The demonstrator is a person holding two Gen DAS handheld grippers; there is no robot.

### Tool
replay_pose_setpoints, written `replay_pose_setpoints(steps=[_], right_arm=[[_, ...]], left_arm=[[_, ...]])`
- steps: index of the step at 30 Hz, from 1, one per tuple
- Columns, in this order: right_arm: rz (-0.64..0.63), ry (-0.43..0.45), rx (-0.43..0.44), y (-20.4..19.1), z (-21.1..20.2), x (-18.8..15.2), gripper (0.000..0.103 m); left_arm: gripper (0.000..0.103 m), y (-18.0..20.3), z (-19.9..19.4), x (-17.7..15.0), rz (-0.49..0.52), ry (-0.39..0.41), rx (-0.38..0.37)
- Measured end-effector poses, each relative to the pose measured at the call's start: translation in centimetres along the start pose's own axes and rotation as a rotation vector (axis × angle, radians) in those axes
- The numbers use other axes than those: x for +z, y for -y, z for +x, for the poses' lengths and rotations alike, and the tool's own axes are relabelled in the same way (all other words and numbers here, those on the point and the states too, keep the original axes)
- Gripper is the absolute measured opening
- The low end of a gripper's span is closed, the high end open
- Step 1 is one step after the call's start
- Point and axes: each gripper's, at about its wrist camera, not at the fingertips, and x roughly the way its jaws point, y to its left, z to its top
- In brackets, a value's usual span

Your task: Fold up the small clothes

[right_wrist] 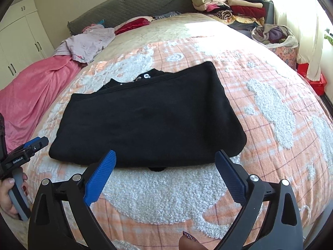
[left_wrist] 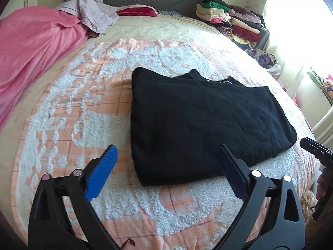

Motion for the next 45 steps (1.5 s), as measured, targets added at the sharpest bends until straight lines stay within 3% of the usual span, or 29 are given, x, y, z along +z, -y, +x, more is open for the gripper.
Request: replay_pose_setpoints(steps=[24, 45], right_arm=[[-0.135, 0.089, 0.108, -7.5, -1.5, 4.1, 0.096], [-0.311, 0.045, 0.205, -16.8, 3.4, 5.1, 0.097]], left_arm=[[0.093, -5.8, -2.1, 2.8, -0.098, 0.055, 0.087], [0.093, -7.2, -0.1, 5.6, -0.080, 0.045, 0.137]])
